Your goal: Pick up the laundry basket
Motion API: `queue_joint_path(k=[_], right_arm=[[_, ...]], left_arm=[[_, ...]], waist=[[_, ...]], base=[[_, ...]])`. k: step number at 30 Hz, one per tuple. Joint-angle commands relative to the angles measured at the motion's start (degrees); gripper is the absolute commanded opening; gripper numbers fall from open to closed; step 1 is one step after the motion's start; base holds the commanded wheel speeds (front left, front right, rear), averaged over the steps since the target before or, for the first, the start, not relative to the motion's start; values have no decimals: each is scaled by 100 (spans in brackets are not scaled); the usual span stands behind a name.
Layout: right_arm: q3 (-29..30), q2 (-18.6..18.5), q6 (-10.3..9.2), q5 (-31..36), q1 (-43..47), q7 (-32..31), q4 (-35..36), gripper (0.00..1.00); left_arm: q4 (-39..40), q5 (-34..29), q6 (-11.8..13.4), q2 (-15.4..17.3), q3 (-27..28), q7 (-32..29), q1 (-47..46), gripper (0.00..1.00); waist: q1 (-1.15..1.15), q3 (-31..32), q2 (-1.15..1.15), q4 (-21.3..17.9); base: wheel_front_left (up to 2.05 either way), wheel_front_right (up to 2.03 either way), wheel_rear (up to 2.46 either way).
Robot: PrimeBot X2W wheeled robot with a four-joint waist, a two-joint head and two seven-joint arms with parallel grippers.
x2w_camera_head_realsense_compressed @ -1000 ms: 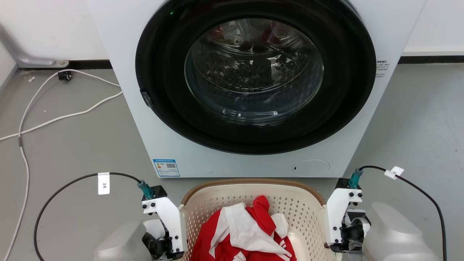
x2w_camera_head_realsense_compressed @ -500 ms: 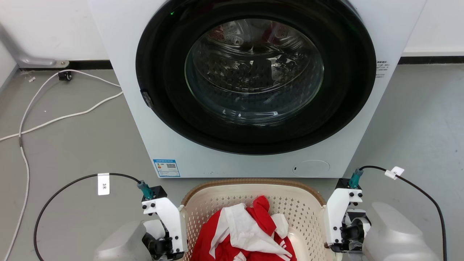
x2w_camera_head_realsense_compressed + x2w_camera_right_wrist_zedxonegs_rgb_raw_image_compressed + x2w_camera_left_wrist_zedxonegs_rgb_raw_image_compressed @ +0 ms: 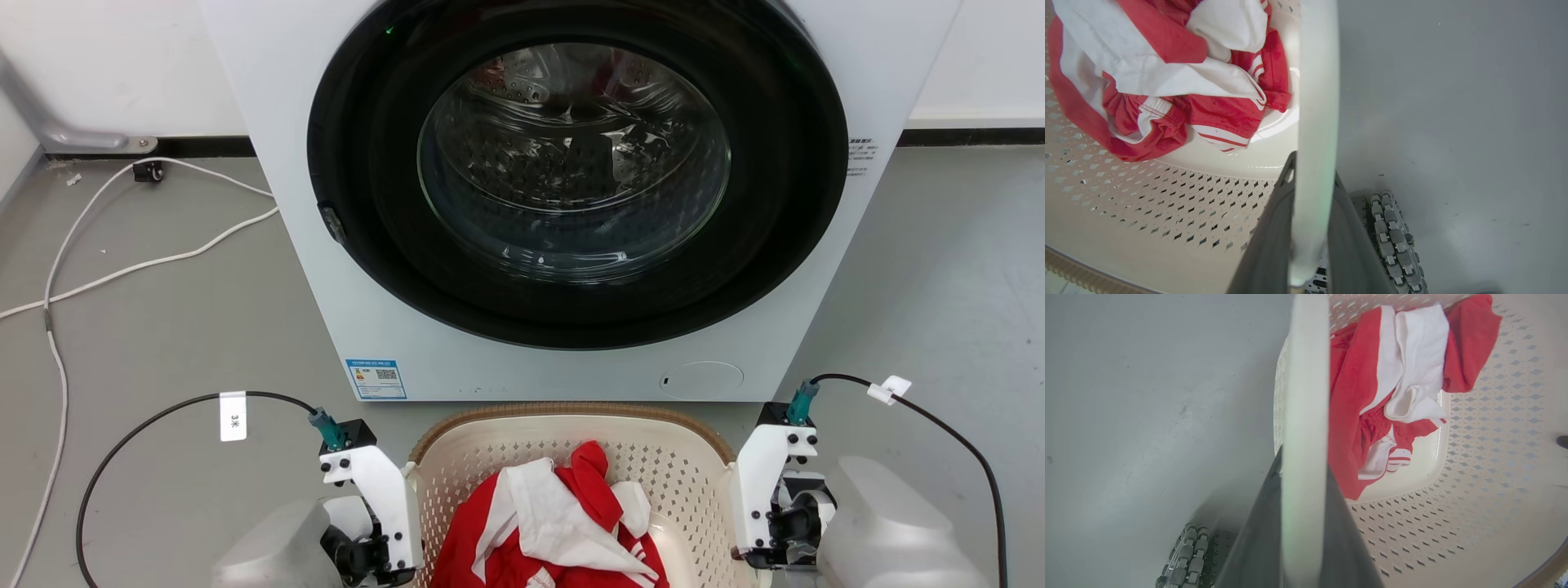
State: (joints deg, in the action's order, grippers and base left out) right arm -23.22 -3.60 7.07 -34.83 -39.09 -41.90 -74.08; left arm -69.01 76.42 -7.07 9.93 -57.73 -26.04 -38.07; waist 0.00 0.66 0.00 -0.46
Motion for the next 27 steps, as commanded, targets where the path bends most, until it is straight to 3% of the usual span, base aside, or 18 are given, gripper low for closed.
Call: queue_joint_path(k=[1, 27], right_arm=[[13, 132, 78, -5, 6, -12, 47, 0], [-36, 133, 78, -94, 37, -8, 48, 0]], left_arm=[[70, 53, -74, -132, -5, 17, 51, 0], [57, 169, -74, -120, -101, 83, 51, 0]], waist=[[0, 1, 0, 1], [0, -1, 0, -3]], base=[[0, 0, 0], [0, 0, 0]])
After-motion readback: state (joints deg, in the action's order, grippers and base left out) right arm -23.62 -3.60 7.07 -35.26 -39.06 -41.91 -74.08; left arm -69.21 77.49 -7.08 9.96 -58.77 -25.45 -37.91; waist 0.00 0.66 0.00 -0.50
